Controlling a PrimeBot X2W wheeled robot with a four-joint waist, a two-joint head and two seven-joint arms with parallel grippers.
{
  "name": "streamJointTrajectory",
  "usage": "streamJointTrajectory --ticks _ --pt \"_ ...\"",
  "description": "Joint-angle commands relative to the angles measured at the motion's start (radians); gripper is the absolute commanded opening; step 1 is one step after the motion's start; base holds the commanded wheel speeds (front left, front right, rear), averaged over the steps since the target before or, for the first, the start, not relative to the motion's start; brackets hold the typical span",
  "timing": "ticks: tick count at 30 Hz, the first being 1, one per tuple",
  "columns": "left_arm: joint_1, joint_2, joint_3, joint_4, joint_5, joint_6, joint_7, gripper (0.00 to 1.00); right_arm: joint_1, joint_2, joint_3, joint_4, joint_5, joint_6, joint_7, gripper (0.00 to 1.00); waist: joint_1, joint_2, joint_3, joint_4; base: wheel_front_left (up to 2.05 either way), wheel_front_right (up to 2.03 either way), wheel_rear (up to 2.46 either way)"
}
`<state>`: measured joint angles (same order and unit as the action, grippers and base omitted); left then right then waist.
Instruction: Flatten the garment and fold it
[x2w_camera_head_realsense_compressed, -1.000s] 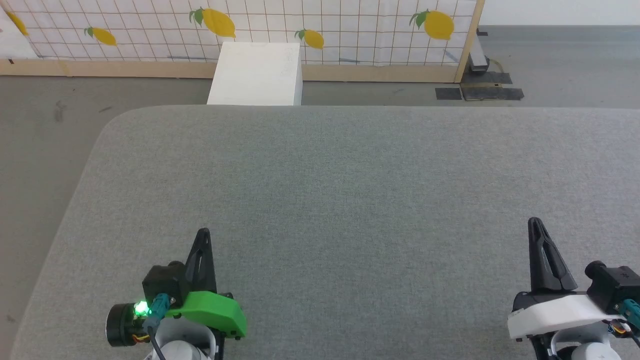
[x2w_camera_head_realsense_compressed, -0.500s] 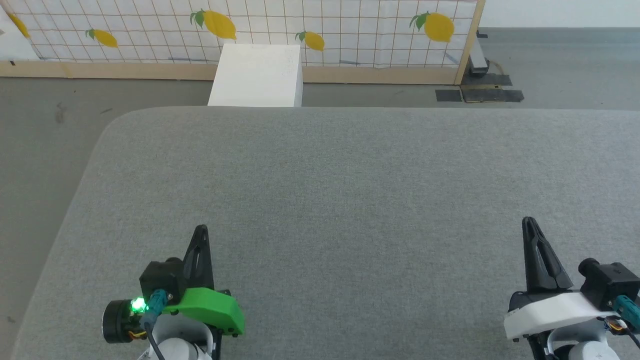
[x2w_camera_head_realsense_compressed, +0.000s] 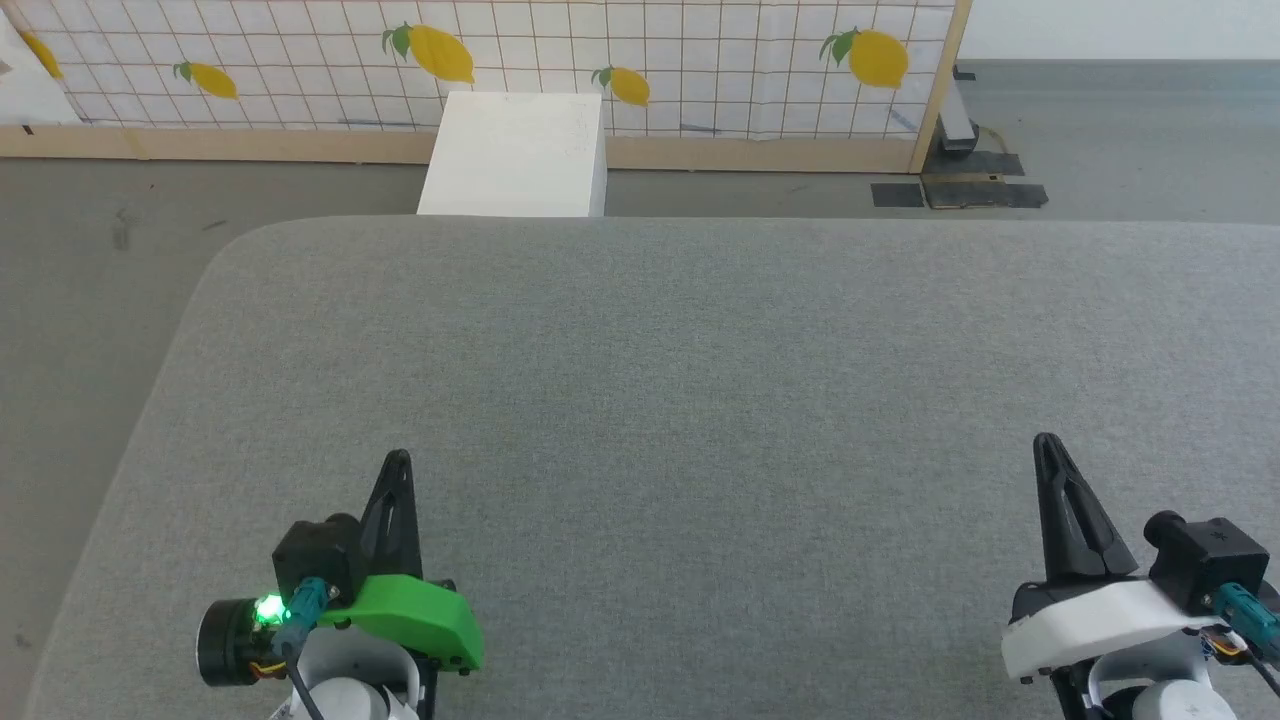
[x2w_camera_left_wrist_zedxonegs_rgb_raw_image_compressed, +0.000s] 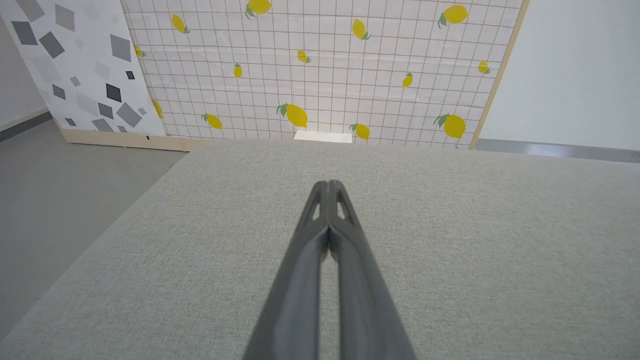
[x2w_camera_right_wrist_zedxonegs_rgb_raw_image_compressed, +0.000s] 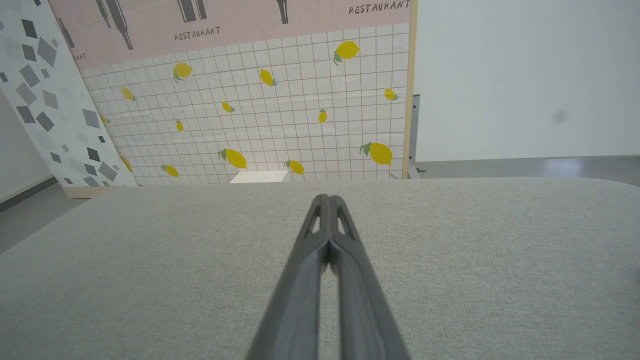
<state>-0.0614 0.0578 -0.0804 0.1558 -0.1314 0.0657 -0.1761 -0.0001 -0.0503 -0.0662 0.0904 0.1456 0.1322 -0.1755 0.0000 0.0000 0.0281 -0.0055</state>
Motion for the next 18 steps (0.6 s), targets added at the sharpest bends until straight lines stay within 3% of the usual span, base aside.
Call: streamJointTrajectory --ticks 1,18 --pt "0.013 -0.002 0.003 -0.007 0.020 -0.006 0.009 0.00 0.000 0.000 0.003 -0.008 -0.011 -0.001 0.005 0.00 0.0000 0.0000 0.000 0.000 0.00 0.00 0.00" --pt "0.024 -0.003 0.021 -0.040 0.044 -0.019 0.046 0.00 0.000 0.000 0.017 -0.026 -0.041 -0.001 0.043 0.00 0.0000 0.0000 -0.007 0.001 0.00 0.00 0.00"
